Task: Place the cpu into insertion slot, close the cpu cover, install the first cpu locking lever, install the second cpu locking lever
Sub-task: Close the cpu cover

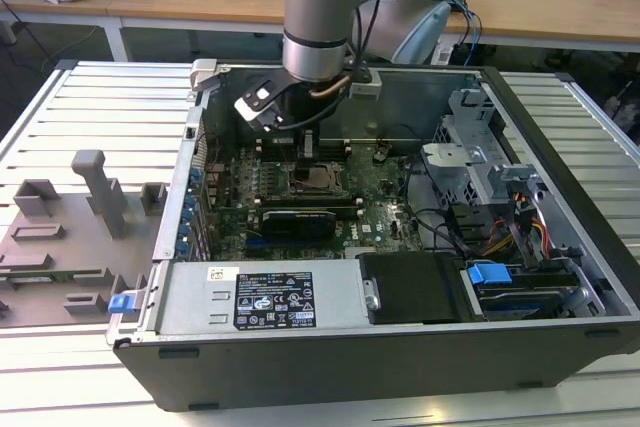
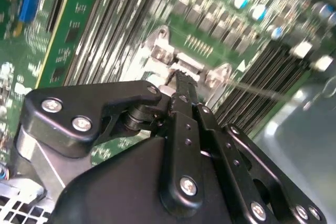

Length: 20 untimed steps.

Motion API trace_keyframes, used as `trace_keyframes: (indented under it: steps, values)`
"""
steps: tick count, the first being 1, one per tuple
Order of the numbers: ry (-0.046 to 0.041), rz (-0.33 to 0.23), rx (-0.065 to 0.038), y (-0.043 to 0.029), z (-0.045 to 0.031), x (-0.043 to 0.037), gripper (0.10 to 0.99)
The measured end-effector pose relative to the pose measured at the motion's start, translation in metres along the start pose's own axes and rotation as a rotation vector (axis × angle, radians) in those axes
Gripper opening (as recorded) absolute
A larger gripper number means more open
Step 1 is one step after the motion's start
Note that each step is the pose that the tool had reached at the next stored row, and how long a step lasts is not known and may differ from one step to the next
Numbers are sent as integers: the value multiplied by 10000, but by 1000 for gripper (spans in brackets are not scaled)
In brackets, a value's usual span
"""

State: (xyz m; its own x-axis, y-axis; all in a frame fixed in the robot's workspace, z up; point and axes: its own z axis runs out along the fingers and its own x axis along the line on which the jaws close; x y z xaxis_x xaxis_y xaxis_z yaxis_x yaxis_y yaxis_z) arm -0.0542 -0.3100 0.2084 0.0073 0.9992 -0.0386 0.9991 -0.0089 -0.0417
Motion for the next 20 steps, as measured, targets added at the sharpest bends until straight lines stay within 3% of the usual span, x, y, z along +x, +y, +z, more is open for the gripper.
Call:
trace_keyframes:
  steps: [1,3,7,9,13,15,16,18,20]
  values:
    - [23,-4,53,85,-4,1,106]
    - [43,-6,108,166,-7,1,106]
    - [42,-6,109,174,-75,-1,106]
    - [43,-5,109,169,-174,-5,106]
    - [42,-6,109,155,-514,-18,106]
    - [42,-6,110,152,-599,-22,106]
    - [42,-6,109,148,-682,-25,106]
    - [42,-6,109,146,-743,-27,106]
    - [43,-6,109,146,-749,-27,106]
